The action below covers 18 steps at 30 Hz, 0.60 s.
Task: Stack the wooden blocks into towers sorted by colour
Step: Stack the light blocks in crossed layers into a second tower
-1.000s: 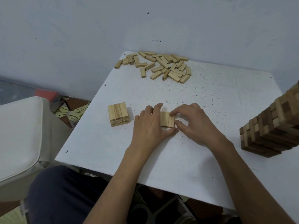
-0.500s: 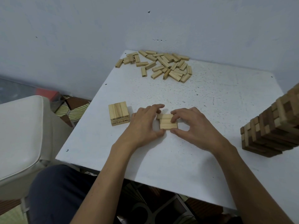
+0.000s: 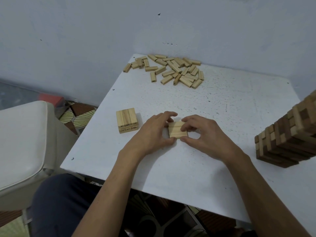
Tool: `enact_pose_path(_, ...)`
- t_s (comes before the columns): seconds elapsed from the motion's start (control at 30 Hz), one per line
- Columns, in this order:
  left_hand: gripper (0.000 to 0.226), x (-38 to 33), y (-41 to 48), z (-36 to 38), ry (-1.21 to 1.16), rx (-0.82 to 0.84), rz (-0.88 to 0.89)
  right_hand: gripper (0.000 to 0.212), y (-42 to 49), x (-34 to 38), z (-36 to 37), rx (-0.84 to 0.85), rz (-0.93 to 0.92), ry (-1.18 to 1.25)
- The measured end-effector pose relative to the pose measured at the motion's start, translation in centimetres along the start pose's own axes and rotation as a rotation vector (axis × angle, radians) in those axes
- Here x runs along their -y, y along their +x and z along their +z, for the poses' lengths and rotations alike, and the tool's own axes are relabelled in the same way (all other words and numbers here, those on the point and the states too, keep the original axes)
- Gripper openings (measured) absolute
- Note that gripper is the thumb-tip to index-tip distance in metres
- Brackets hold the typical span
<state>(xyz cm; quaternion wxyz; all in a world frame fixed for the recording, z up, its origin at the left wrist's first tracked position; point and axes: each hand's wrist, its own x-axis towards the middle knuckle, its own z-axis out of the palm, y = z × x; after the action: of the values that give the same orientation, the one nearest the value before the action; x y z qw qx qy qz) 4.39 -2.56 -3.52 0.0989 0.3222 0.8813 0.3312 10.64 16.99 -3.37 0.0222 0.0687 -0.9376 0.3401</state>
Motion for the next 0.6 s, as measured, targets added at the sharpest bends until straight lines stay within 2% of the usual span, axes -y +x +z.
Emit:
enact_pose_path(0.13,0.070,-0.8,-0.5,-0.5,0.082,-0.026,0.017,0.024,0.3,0.5,-0.3,0.000,-0.011,-0.016)
enact_pose_path(0.3,0.071,-0.9,-2.0,-3.6,0.136,-0.154,-0.003,0.025,2.1,3.2,-0.6,-0.006,-0.126,-0.010)
enact_pose_path(0.6,0.076,3.9,-4.7,-9.3,0.137,-0.279,-0.140,0.028,8.5,8.3,2.5,0.056,-0.286,-0.057)
